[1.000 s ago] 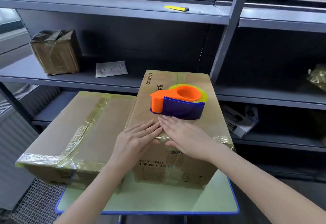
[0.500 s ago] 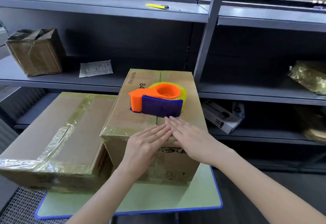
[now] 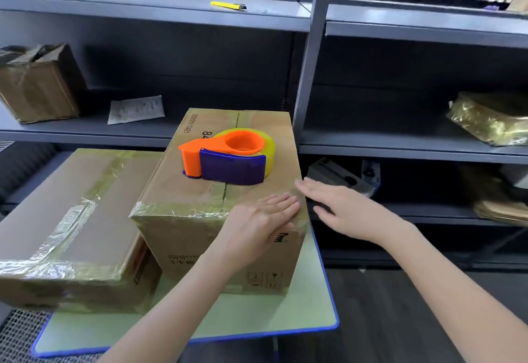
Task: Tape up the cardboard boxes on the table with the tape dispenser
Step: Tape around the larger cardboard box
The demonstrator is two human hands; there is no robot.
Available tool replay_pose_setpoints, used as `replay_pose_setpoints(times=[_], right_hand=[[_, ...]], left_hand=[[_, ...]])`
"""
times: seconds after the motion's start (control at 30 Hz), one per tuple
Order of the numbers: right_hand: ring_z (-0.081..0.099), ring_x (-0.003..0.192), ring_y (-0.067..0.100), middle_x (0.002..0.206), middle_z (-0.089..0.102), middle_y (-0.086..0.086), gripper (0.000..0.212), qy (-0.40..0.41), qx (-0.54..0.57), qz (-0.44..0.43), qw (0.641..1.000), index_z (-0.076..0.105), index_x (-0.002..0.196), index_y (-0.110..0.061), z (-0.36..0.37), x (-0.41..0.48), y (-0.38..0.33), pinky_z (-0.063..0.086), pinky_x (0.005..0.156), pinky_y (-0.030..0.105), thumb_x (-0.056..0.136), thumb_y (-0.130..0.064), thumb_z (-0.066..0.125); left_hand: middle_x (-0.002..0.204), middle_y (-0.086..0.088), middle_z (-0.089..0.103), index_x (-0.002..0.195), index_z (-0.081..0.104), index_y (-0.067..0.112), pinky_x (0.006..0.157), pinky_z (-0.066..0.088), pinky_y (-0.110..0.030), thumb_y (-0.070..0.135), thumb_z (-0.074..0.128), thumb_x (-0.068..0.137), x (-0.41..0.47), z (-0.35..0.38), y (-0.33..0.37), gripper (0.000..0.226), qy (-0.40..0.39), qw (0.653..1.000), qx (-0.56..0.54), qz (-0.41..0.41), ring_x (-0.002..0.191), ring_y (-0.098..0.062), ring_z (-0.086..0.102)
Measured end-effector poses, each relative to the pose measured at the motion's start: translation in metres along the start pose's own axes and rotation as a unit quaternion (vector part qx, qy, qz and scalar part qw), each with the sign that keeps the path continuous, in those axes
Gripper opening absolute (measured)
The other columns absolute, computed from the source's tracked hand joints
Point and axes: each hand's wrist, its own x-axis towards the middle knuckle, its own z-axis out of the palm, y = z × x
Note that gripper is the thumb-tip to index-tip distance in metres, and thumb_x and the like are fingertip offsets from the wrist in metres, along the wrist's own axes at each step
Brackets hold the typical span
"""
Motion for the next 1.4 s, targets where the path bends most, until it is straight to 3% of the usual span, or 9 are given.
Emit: replay_pose_setpoints(times=[0.1, 0.4, 0.57, 0.73, 0.97, 1.17, 1.3, 1.4], right_hand=[[0.002, 0.134, -0.009, 0.157, 0.012, -0.008, 0.065, -0.017, -0.006, -0.025, 1.000, 0.013, 0.151, -0.018, 0.012, 0.002, 0.001, 0.000, 0.107, 0.004, 0.095, -0.001, 0.042], [0.002, 0.139, -0.005, 0.157, 0.008, -0.008, 0.071, -0.056, -0.008, -0.040, 0.998, 0.011, 0.151, -0.017, 0.001, 0.007, 0.006, 0.002, 0.111, 0.010, 0.094, -0.007, 0.052], [0.006, 0.143, 0.001, 0.158, 0.007, -0.006, 0.074, -0.076, -0.041, -0.052, 0.995, 0.009, 0.151, -0.015, -0.006, 0.011, 0.003, -0.003, 0.100, 0.003, 0.094, -0.018, 0.056], [0.010, 0.144, 0.006, 0.159, 0.011, -0.003, 0.077, -0.082, -0.063, -0.060, 0.993, 0.013, 0.151, -0.014, -0.009, 0.019, 0.001, 0.010, 0.114, 0.018, 0.091, -0.027, 0.060], [-0.001, 0.143, 0.002, 0.159, 0.001, -0.003, 0.090, -0.144, 0.016, -0.064, 0.987, 0.006, 0.152, -0.013, -0.014, 0.031, 0.006, -0.003, 0.101, 0.003, 0.087, -0.027, 0.067], [-0.004, 0.134, -0.011, 0.158, 0.002, -0.009, 0.075, -0.149, 0.074, -0.069, 0.984, 0.011, 0.152, -0.018, -0.010, 0.034, 0.014, -0.005, 0.098, -0.005, 0.093, -0.028, 0.058], [-0.004, 0.140, -0.006, 0.158, 0.002, -0.010, 0.068, -0.163, 0.091, -0.070, 0.980, 0.012, 0.151, -0.019, -0.012, 0.034, 0.019, -0.002, 0.107, 0.005, 0.096, -0.026, 0.052], [-0.004, 0.139, -0.007, 0.158, 0.001, -0.012, 0.068, -0.179, 0.108, -0.071, 0.975, 0.012, 0.151, -0.020, -0.014, 0.035, 0.021, -0.002, 0.106, 0.004, 0.096, -0.023, 0.053]], left_hand=[[0.124, -0.001, 0.062, 0.118, 0.067, 0.011, 0.100, 0.047, -0.031, 0.015, 0.061, 0.088, -0.004, 0.009, 0.002, 0.031, 0.014, 1.000, 0.011, -0.003, 0.118, -0.013, 0.056], [0.110, -0.001, 0.069, 0.104, 0.074, 0.012, 0.091, 0.053, -0.030, 0.030, 0.059, 0.085, 0.004, 0.018, 0.019, 0.029, 0.070, 0.994, 0.049, -0.061, 0.106, -0.011, 0.064], [0.113, -0.001, 0.068, 0.105, 0.073, 0.012, 0.094, 0.050, -0.032, 0.026, 0.059, 0.089, 0.003, 0.022, 0.021, 0.026, 0.082, 0.993, 0.064, -0.051, 0.110, -0.014, 0.062], [0.111, 0.000, 0.069, 0.103, 0.074, 0.012, 0.096, 0.047, -0.028, 0.025, 0.060, 0.084, 0.004, 0.021, 0.025, 0.027, 0.087, 0.992, 0.060, -0.063, 0.110, -0.012, 0.062], [0.110, 0.001, 0.070, 0.103, 0.074, 0.011, 0.094, 0.050, -0.028, 0.034, 0.059, 0.085, 0.005, 0.013, 0.028, 0.033, 0.068, 0.994, 0.067, -0.055, 0.110, -0.011, 0.062], [0.110, 0.001, 0.070, 0.103, 0.074, 0.011, 0.097, 0.045, -0.027, 0.038, 0.062, 0.087, 0.006, 0.016, 0.026, 0.034, 0.054, 0.995, 0.060, -0.062, 0.110, -0.011, 0.062], [0.117, 0.005, 0.066, 0.111, 0.071, 0.016, 0.099, 0.044, -0.025, 0.023, 0.056, 0.090, 0.005, 0.008, 0.022, 0.027, 0.043, 0.997, 0.031, -0.064, 0.116, -0.008, 0.057], [0.111, 0.005, 0.070, 0.105, 0.074, 0.015, 0.095, 0.046, -0.023, 0.026, 0.055, 0.088, 0.008, 0.009, 0.025, 0.027, 0.065, 0.994, 0.032, -0.076, 0.110, -0.009, 0.061]])
